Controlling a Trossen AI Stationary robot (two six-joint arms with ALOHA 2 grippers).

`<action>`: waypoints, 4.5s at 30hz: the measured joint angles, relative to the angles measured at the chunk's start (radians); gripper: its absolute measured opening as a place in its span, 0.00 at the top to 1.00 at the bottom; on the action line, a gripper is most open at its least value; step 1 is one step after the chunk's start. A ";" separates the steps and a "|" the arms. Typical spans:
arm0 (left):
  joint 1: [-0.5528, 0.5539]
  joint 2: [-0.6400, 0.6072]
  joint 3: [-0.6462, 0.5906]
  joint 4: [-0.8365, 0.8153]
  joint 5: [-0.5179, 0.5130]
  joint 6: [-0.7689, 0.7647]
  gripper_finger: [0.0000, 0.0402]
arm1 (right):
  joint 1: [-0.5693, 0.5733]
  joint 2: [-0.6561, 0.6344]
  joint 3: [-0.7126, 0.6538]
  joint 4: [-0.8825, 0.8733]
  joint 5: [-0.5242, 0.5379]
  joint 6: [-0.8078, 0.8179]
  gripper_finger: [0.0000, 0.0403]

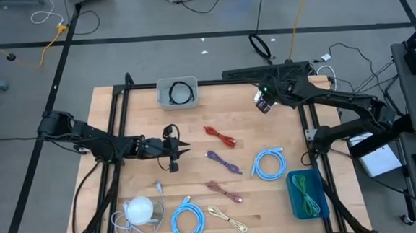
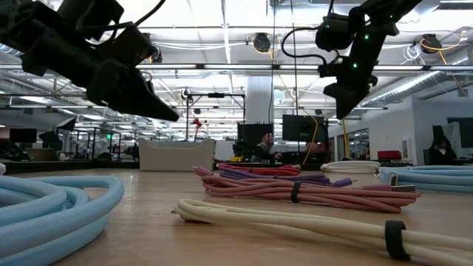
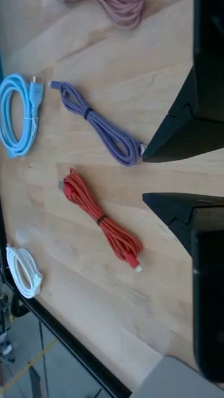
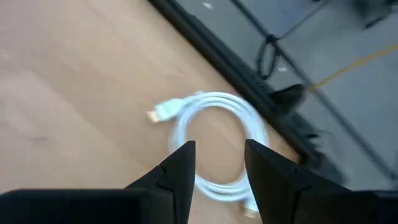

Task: Pick & Place USB Port
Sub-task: Put the white HDMI cable into the gray bin

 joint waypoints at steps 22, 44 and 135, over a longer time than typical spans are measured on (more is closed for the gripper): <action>0.000 0.000 0.000 -0.004 0.002 0.009 0.78 | -0.214 0.268 0.000 -0.159 0.170 0.271 0.68; -0.011 0.000 0.001 0.000 0.029 0.025 0.78 | -0.294 0.294 -0.018 0.001 0.050 0.294 0.38; 0.440 0.073 0.655 -0.489 0.720 -0.351 0.39 | 0.706 0.364 -0.174 1.233 0.808 -0.062 0.93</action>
